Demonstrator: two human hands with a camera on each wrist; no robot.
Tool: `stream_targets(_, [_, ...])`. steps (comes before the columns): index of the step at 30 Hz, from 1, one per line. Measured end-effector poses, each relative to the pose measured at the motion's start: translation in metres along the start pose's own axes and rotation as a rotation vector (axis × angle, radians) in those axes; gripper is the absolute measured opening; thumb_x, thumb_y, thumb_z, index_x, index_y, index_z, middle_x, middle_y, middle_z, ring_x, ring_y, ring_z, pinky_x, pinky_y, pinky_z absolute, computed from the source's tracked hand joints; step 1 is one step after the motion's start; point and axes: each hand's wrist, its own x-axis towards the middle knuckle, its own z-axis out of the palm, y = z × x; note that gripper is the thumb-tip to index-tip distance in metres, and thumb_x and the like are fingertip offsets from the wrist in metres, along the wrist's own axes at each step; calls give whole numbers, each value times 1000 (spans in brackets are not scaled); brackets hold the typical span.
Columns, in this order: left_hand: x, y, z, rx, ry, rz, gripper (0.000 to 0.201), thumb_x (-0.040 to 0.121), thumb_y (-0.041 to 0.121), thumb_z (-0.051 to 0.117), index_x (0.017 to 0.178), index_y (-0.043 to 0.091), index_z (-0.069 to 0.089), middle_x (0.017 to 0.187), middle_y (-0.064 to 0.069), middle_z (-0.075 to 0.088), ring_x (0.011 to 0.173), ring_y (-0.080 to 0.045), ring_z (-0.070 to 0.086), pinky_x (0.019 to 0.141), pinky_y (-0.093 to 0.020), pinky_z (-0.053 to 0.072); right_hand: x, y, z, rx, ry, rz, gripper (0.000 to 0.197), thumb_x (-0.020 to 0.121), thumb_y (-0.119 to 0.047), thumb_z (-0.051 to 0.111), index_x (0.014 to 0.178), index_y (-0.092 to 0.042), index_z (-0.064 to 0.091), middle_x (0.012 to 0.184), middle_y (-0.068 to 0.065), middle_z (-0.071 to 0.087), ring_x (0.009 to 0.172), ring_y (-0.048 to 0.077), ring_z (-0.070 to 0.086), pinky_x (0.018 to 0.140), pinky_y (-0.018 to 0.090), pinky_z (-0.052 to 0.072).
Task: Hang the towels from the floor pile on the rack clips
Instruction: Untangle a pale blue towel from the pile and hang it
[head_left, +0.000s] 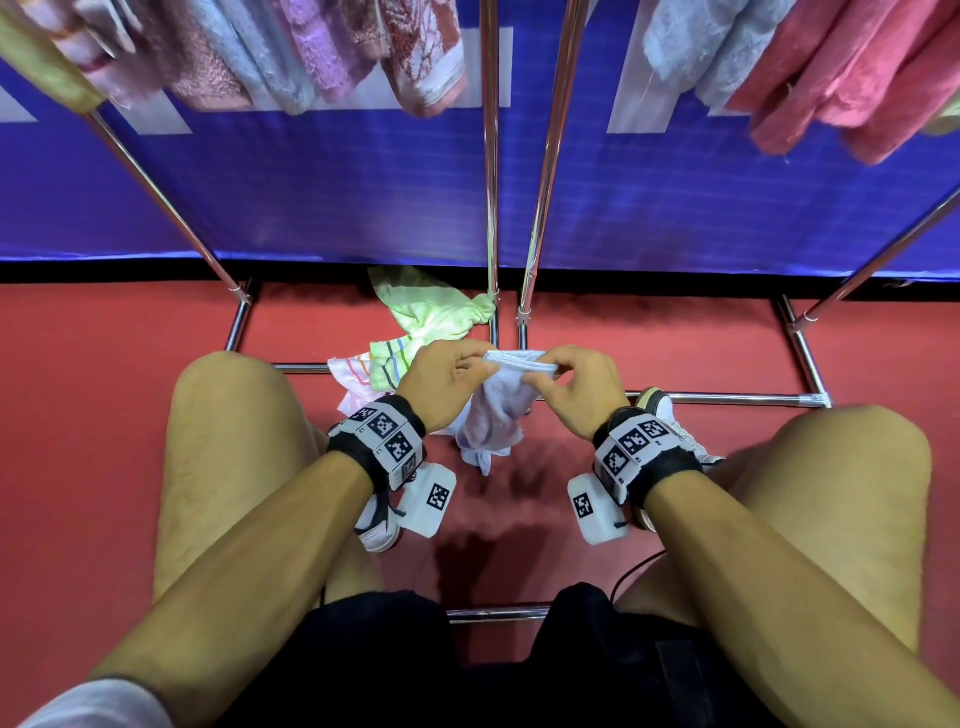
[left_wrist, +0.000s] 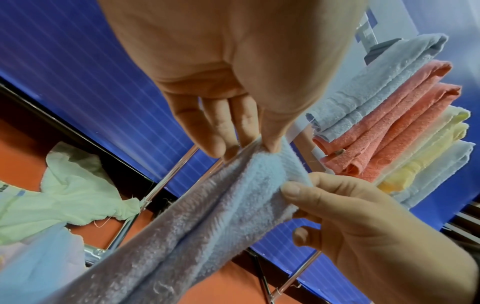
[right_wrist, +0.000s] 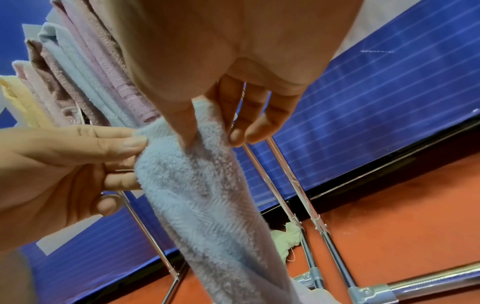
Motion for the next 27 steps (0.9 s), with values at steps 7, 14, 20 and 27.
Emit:
stream_targets(7, [2,12,-6,-133,46,-47,19,95,10,61,89,28,65,55,14,40,59,-11,36,61,-29,42,11,-12,-1,353,3,116,45,75,-1,77,109,-18,52,65,-5,44,49,1,37,52,16,37])
stream_targets(14, [6,22,-17,-218,153,-17,26,96,7,59,90,32,62,76,-12,51,65,-10,46,56,-20,50,21,-24,-1,573,-15,114,24,81,2,74,70,-16,63,51,-16,57,47,-4,46,51,14,40])
stream_targets(20, [6,26,-19,-216,169,-2,17,96,5,59,108,16,65,52,19,50,53,4,44,54,-15,47,21,-35,-6,557,4,119,24,95,-4,58,76,-18,55,63,-15,59,55,-7,51,58,11,42])
stream_targets(27, [-4,48,-35,-261,118,23,18,96,2,56,99,15,68,77,-2,65,69,-9,55,51,-13,42,10,-55,-17,563,25,62,19,94,-5,61,80,-17,58,64,-13,64,61,-3,57,63,15,44])
